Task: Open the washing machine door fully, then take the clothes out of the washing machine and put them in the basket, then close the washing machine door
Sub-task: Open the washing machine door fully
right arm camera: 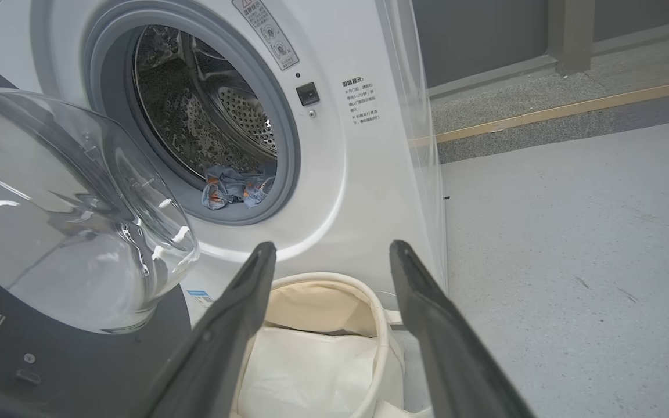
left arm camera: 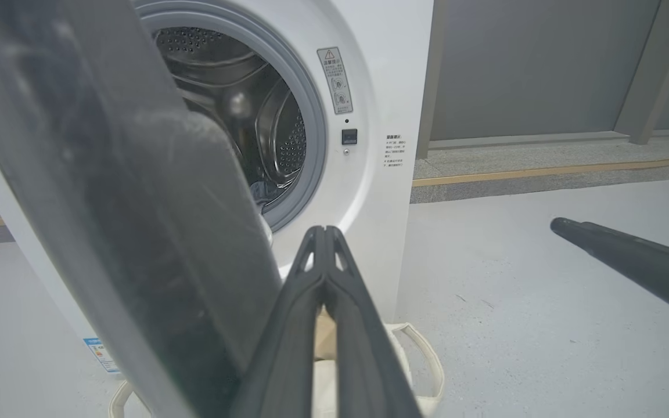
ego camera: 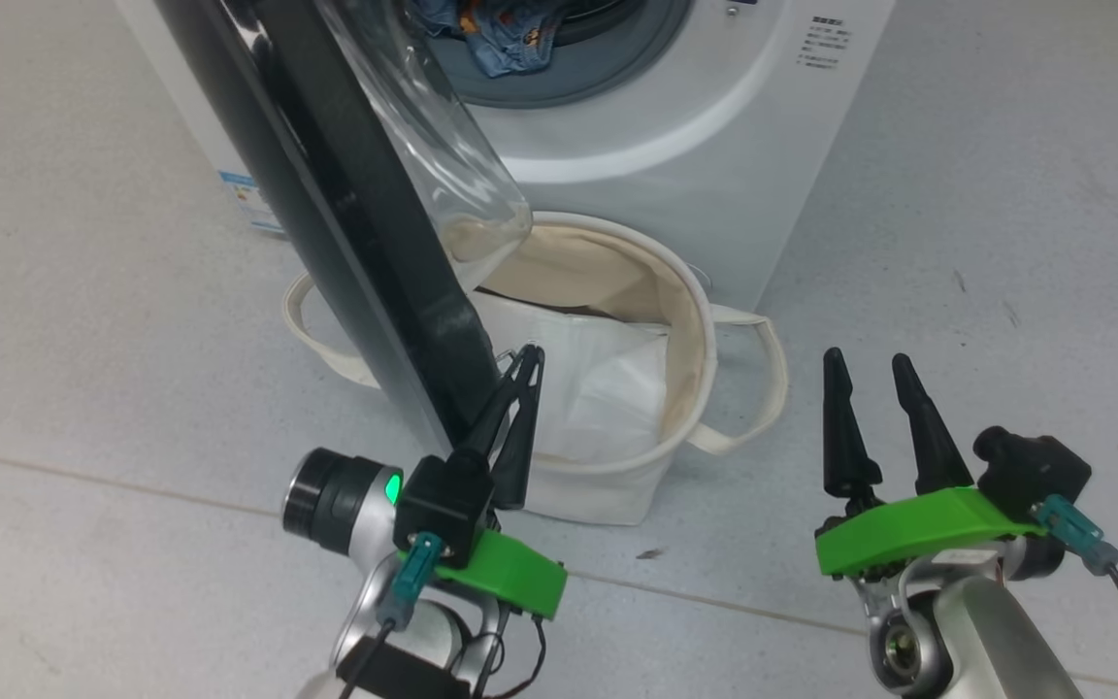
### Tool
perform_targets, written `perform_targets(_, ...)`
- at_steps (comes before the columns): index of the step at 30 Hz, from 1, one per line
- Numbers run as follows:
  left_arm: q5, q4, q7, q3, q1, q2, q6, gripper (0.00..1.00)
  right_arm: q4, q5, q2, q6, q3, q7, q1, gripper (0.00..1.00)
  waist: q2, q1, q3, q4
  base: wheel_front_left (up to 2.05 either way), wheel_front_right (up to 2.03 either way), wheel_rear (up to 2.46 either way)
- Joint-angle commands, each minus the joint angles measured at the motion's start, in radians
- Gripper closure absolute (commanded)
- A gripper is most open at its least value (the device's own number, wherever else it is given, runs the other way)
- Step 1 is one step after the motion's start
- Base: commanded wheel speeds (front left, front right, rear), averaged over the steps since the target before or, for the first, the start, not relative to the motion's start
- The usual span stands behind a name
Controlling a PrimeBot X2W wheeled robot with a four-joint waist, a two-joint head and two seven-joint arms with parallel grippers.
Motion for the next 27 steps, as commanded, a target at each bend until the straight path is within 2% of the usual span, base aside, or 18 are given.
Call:
perform_targets(1,0.003,-0.015,0.008,0.034,-0.036,-0.001,0.016,1.00,-0.030,0.000,0.008,0.004,0.020,-0.012,-0.025,0.00,0.0000,0.0000,0.000,0.011,0.00,0.00,0.00)
perform_targets(7,-0.003,0.007,-0.005,0.036,-0.019,-0.001,0.040,1.00,-0.026,-0.001,0.008,0.004,0.017,-0.012,-0.023,0.00,0.0000,0.0000,-0.005,0.043,0.00,0.00,0.00)
perform_targets(17,-0.028,0.012,-0.023,0.060,0.043,0.015,0.075,1.00,-0.007,-0.012,0.008,0.004,0.018,-0.012,-0.014,0.00,0.0000,0.0000,-0.028,0.154,0.00,0.00,0.00)
perform_targets(22,-0.061,0.007,-0.031,0.109,0.067,0.028,0.101,1.00,0.002,-0.018,0.008,0.004,0.019,-0.012,-0.007,0.00,0.0000,0.0000,-0.045,0.203,0.00,0.00,0.00)
perform_targets(27,-0.092,0.004,-0.038,0.182,0.081,0.070,0.129,1.00,0.011,-0.020,0.008,0.004,0.024,-0.012,-0.002,0.00,0.0000,0.0000,-0.056,0.225,0.00,0.00,0.00)
